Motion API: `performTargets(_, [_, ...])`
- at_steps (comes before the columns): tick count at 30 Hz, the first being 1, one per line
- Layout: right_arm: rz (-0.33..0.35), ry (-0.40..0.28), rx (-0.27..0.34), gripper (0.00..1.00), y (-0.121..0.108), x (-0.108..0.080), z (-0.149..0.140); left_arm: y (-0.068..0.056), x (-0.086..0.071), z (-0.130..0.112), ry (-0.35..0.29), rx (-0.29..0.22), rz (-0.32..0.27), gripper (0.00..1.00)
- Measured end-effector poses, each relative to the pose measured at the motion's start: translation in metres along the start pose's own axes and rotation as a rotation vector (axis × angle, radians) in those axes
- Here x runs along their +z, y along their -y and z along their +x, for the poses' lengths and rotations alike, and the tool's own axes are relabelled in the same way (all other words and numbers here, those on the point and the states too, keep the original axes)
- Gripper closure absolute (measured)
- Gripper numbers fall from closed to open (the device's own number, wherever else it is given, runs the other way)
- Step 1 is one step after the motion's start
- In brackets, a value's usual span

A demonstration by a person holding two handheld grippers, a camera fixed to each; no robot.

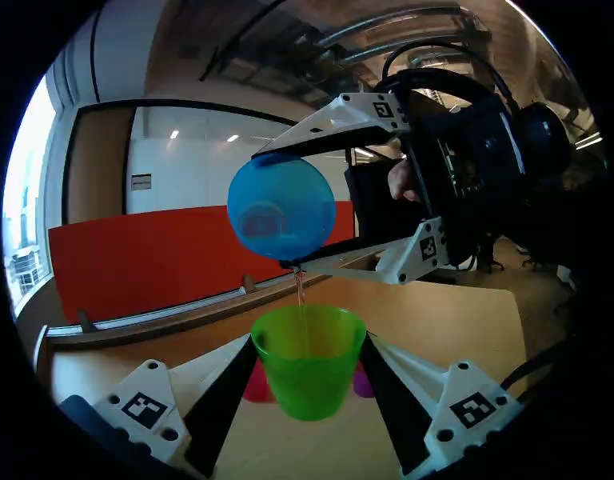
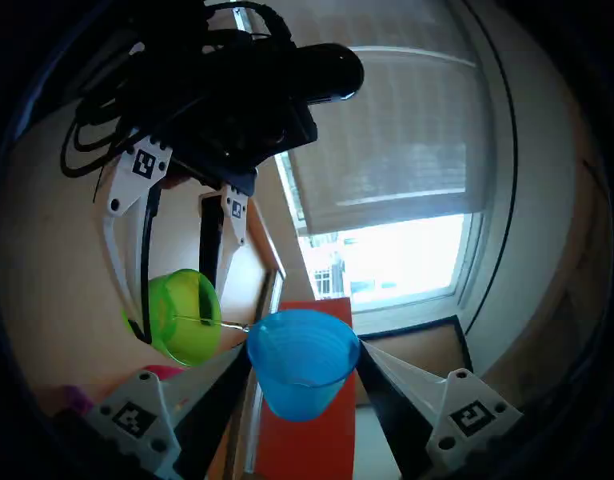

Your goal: Pour water

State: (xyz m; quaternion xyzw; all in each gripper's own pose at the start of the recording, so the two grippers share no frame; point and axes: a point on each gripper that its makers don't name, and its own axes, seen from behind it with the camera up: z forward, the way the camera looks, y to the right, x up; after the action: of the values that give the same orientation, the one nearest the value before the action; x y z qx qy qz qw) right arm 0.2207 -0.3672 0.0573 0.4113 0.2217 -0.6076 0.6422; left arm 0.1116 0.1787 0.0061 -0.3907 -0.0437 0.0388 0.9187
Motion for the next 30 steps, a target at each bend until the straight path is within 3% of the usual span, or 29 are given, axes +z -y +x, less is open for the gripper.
performTargets(30, [-0.017, 0.008, -0.046, 0.07, -0.0047, -0.0019, -0.0016, 0.0028, -0.0019, 0.0004, -0.003, 0.003, 0.004, 0.13])
